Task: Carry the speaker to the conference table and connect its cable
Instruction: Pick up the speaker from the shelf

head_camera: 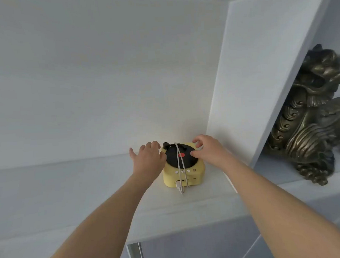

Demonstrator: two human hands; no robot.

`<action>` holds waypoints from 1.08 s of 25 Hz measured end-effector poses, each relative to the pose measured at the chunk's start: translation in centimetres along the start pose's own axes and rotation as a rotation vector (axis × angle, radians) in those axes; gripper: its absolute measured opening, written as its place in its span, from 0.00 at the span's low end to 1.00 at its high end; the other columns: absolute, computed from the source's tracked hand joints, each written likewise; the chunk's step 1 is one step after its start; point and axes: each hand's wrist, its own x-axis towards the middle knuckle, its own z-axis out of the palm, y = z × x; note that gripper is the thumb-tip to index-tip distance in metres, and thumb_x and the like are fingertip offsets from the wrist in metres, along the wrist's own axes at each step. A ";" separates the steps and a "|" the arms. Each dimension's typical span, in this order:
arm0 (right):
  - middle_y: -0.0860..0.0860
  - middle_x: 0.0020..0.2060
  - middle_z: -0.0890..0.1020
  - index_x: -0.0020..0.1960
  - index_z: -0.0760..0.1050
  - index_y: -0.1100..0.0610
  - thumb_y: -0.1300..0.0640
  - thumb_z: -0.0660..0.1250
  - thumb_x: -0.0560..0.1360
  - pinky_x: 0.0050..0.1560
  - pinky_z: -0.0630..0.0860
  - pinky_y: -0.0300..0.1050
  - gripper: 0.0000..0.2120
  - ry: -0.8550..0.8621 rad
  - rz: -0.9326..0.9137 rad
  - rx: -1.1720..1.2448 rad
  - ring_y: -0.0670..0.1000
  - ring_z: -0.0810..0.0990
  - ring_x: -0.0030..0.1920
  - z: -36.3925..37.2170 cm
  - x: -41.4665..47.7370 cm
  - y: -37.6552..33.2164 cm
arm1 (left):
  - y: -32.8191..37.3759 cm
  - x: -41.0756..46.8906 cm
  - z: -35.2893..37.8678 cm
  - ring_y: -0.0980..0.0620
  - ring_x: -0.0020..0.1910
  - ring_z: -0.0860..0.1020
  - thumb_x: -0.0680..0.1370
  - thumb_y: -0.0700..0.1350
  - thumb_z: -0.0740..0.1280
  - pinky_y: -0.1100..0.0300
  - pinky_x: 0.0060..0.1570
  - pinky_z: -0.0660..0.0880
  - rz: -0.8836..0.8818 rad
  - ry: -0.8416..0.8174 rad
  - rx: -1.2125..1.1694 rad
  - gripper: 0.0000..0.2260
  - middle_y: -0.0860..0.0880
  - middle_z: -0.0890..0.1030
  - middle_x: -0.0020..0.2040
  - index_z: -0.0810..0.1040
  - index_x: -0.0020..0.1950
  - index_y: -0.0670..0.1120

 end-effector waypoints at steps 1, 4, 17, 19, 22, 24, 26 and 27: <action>0.53 0.57 0.75 0.65 0.71 0.56 0.57 0.69 0.72 0.50 0.69 0.42 0.22 -0.005 0.000 0.002 0.50 0.73 0.50 0.0 0.1 0.0 | 0.1 -0.2 -0.1 0.49 0.61 0.72 0.79 0.47 0.54 0.41 0.72 0.51 -0.028 -0.007 -0.020 0.14 0.51 0.77 0.57 0.70 0.63 0.47; 0.54 0.58 0.76 0.64 0.71 0.57 0.56 0.68 0.72 0.50 0.69 0.41 0.22 -0.020 -0.017 0.001 0.50 0.73 0.50 0.1 0.5 0.2 | 0.6 -0.6 0.1 0.48 0.62 0.72 0.79 0.47 0.55 0.41 0.72 0.51 -0.129 0.006 -0.104 0.14 0.50 0.77 0.58 0.68 0.64 0.47; 0.54 0.66 0.65 0.71 0.62 0.58 0.52 0.64 0.74 0.59 0.66 0.41 0.28 0.032 0.083 0.215 0.54 0.70 0.64 3.0 0.5 1.6 | 2.2 -0.9 2.8 0.43 0.71 0.62 0.80 0.54 0.52 0.47 0.68 0.61 -0.462 -0.121 -0.620 0.27 0.43 0.66 0.71 0.57 0.75 0.42; 0.56 0.67 0.67 0.71 0.63 0.59 0.48 0.65 0.73 0.63 0.70 0.45 0.30 0.018 0.160 0.323 0.55 0.71 0.65 3.7 0.6 2.0 | 2.3 -0.8 3.1 0.42 0.70 0.62 0.80 0.55 0.50 0.48 0.67 0.60 -0.475 -0.150 -0.565 0.25 0.42 0.68 0.69 0.61 0.72 0.42; 0.58 0.71 0.65 0.74 0.56 0.61 0.43 0.64 0.73 0.67 0.68 0.51 0.38 -0.006 0.308 0.431 0.59 0.68 0.69 4.3 0.6 2.3 | 2.2 -0.5 3.7 0.42 0.68 0.61 0.79 0.56 0.45 0.51 0.67 0.58 -0.471 -0.224 -0.487 0.27 0.43 0.68 0.68 0.68 0.69 0.43; 0.59 0.71 0.66 0.74 0.57 0.62 0.42 0.63 0.74 0.65 0.67 0.50 0.37 -0.024 0.369 0.413 0.59 0.67 0.70 4.6 0.8 2.6 | 2.2 -0.6 3.7 0.44 0.71 0.58 0.79 0.60 0.45 0.50 0.68 0.58 -0.509 -0.244 -0.519 0.29 0.45 0.65 0.71 0.72 0.67 0.43; 0.59 0.67 0.71 0.69 0.64 0.62 0.41 0.60 0.74 0.63 0.69 0.49 0.32 -0.038 0.366 0.396 0.60 0.71 0.66 4.8 0.9 2.5 | 2.3 -0.6 3.4 0.46 0.72 0.56 0.78 0.61 0.47 0.49 0.71 0.58 -0.529 -0.248 -0.539 0.30 0.46 0.63 0.73 0.72 0.68 0.43; 0.59 0.64 0.74 0.66 0.68 0.61 0.39 0.59 0.73 0.63 0.71 0.51 0.31 -0.041 0.360 0.394 0.60 0.73 0.63 4.9 0.9 2.5 | 2.4 -0.7 3.2 0.46 0.73 0.56 0.78 0.61 0.47 0.49 0.71 0.58 -0.536 -0.256 -0.544 0.30 0.47 0.62 0.73 0.71 0.68 0.43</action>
